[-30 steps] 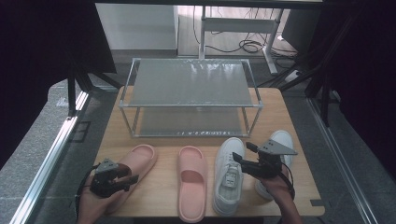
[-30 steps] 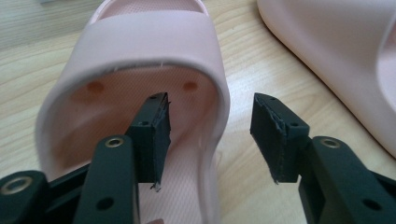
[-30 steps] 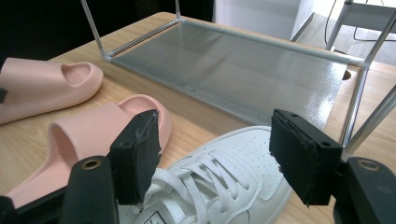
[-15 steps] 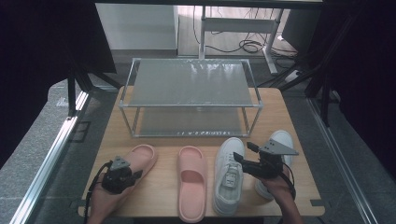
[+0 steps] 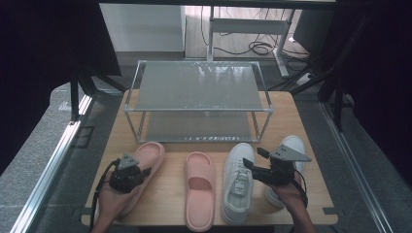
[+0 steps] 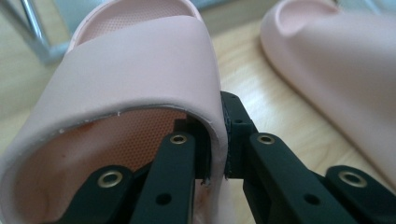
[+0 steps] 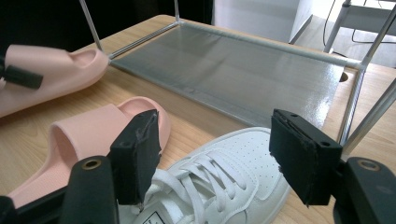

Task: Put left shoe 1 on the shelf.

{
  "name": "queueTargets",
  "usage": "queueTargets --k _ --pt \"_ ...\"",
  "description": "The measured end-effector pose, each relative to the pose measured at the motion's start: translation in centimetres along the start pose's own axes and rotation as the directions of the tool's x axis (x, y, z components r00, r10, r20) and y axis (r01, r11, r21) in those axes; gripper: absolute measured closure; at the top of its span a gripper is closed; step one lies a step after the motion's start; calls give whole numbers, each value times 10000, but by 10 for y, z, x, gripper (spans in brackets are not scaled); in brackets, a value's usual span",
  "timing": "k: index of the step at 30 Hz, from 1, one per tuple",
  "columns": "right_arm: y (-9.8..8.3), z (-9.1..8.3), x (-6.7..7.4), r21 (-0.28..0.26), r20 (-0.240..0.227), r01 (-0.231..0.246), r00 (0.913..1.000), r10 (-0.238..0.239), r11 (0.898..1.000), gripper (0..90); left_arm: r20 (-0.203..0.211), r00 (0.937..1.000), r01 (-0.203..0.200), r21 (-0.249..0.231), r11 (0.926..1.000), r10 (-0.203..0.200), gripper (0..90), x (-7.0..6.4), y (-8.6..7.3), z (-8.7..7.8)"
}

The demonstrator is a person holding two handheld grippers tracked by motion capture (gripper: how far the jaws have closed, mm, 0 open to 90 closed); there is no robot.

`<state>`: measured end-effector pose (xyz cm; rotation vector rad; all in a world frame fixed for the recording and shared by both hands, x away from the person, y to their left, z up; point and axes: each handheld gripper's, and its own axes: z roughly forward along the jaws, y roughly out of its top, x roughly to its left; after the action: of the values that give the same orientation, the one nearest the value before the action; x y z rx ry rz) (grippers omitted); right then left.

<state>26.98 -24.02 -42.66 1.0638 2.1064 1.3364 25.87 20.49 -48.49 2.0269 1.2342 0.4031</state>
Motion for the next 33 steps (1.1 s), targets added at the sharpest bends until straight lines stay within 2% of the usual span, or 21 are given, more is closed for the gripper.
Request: queueTargets --k 3,4,5,14,20,28,33 --pt "0 0 0 5 4 5 10000 -5 10000 339 44 9999 -150 -167 9997 151 839 -2 14 2" --pt "0 0 0 8 10 0 10000 0 10000 339 56 9997 -216 -293 9993 217 839 -4 23 4" --pt "0 0 -1 16 3 -24 10000 24 10000 339 56 9997 -216 -293 9993 217 838 -4 23 4" --pt "0 -1 -2 -30 17 -59 10000 59 10000 339 -28 9996 -286 -467 9985 285 837 -1 61 24" --pt "0 0 -2 -19 -4 -76 10000 76 10000 339 -106 9998 -165 -305 9994 162 836 4 74 39" --pt "0 0 -2 13 -14 -64 10000 64 10000 339 -511 9986 -150 -346 9993 132 836 7 90 57" --pt "0 0 -3 -3 -3 -89 10000 89 10000 339 -593 9982 -79 -477 9988 51 836 8 94 66"
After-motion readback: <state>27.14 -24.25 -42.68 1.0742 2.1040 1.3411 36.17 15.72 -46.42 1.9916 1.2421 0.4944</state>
